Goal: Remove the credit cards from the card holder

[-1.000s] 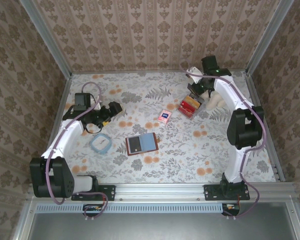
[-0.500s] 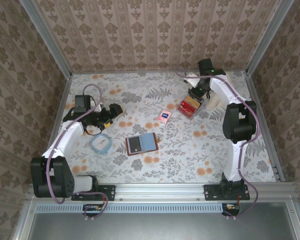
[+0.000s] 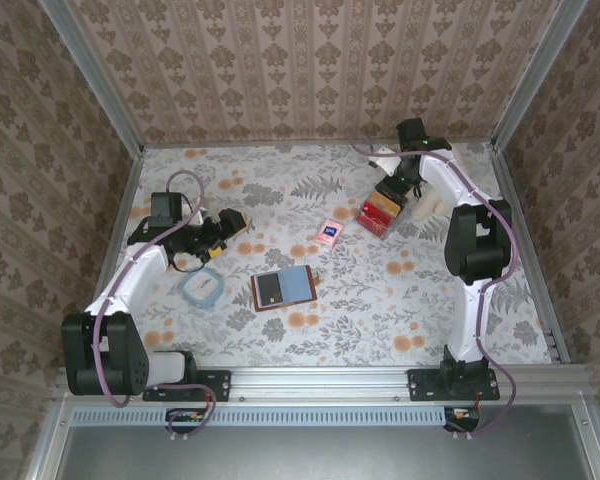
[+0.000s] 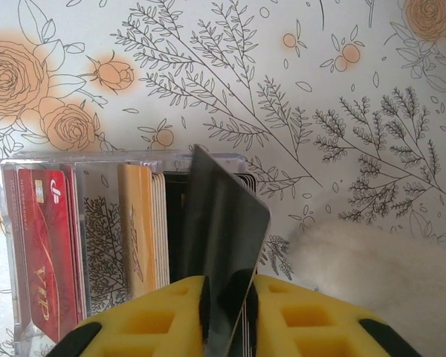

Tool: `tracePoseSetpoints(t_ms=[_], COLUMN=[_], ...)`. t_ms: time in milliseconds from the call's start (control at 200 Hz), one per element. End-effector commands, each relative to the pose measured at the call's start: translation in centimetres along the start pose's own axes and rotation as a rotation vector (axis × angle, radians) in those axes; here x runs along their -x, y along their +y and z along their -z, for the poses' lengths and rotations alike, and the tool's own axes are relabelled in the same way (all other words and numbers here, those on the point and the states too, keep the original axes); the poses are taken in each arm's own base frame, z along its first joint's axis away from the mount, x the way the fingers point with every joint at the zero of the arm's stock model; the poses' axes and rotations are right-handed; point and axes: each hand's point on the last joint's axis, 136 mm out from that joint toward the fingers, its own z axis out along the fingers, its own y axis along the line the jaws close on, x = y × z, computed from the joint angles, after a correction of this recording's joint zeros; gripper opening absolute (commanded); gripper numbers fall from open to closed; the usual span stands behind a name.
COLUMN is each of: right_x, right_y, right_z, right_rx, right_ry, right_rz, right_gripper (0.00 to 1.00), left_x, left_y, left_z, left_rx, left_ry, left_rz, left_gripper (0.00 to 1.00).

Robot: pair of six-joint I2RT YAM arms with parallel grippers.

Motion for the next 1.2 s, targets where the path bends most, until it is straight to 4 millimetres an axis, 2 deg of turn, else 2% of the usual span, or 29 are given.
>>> tracePoseSetpoints(t_ms=[0, 60, 140, 280, 450, 685, 820, 935, 1195], right_x=[-0.2, 0.0, 0.2, -0.1, 0.2, 0.1, 0.2, 0.1, -0.8], right_y=[0.3, 0.5, 0.7, 0.9, 1.3, 1.9, 1.8, 2.0, 2.7], right_z=[0.7, 1.1, 1.3, 1.0, 0.7, 0.4, 1.2, 2.4, 3.3], right_rx=[0.018, 0.028, 0.041, 0.046, 0.076, 0.111, 0.104, 0.124, 0.172], right_ry=[-0.002, -0.016, -0.022, -0.013, -0.028, -0.029, -0.030, -0.023, 0.022], right_rz=[0.005, 0.010, 0.013, 0.004, -0.010, 0.000, 0.028, 0.054, 0.078], right_gripper=[0.25, 0.22, 0.13, 0.21, 0.21, 0.12, 0.06, 0.05, 0.03], left_x=[-0.1, -0.1, -0.2, -0.4, -0.4, -0.4, -0.6, -0.6, -0.7], left_y=[0.0, 0.0, 0.0, 0.2, 0.1, 0.2, 0.3, 0.3, 0.4], left_z=[-0.2, -0.1, -0.1, -0.2, -0.2, -0.2, -0.2, -0.1, -0.2], left_rx=[-0.020, -0.022, -0.023, -0.023, -0.024, -0.021, -0.019, -0.016, -0.014], left_ry=[0.007, 0.004, 0.004, 0.007, 0.007, 0.009, 0.014, 0.015, 0.016], left_rz=[0.018, 0.018, 0.018, 0.024, 0.026, 0.031, 0.035, 0.029, 0.031], left_gripper=[1.00, 1.00, 1.00, 1.00, 1.00, 1.00, 1.00, 1.00, 1.00])
